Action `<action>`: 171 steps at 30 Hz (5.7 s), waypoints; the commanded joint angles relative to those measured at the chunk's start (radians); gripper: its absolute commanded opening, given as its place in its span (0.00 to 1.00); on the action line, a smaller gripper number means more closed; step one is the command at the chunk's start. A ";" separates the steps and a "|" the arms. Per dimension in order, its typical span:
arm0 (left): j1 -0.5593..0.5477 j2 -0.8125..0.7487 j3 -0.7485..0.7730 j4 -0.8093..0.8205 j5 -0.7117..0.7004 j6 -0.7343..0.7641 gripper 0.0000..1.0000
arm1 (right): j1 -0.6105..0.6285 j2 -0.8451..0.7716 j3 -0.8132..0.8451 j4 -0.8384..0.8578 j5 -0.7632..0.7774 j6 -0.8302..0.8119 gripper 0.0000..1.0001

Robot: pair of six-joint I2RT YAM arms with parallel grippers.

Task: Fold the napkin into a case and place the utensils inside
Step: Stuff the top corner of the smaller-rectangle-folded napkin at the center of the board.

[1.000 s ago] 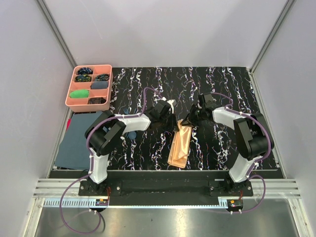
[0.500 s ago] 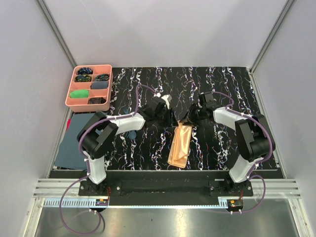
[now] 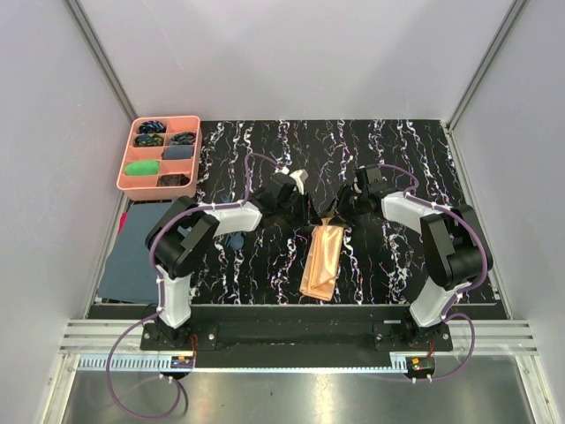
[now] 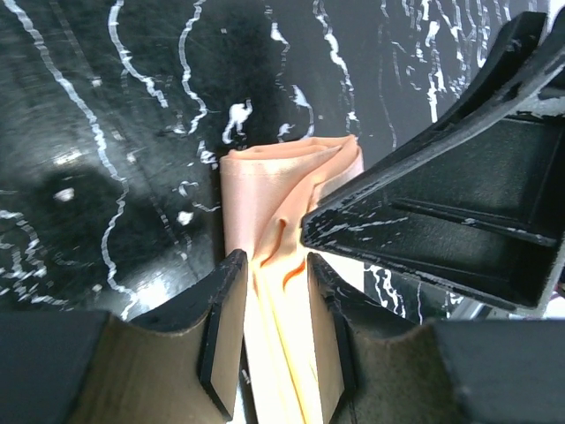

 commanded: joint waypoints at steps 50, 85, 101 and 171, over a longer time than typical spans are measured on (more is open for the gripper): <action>-0.044 -0.143 0.012 -0.079 -0.220 0.270 0.36 | -0.017 -0.108 -0.079 0.026 -0.067 0.012 0.00; -0.206 0.032 0.086 -0.062 -0.442 0.410 0.31 | -0.072 -0.172 -0.142 -0.031 -0.110 -0.025 0.00; -0.173 0.003 0.127 -0.147 -0.352 0.280 0.08 | -0.070 -0.051 -0.139 -0.008 -0.141 -0.069 0.00; -0.183 -0.011 0.211 -0.220 -0.266 0.295 0.00 | -0.072 -0.057 -0.141 0.152 -0.132 0.078 0.00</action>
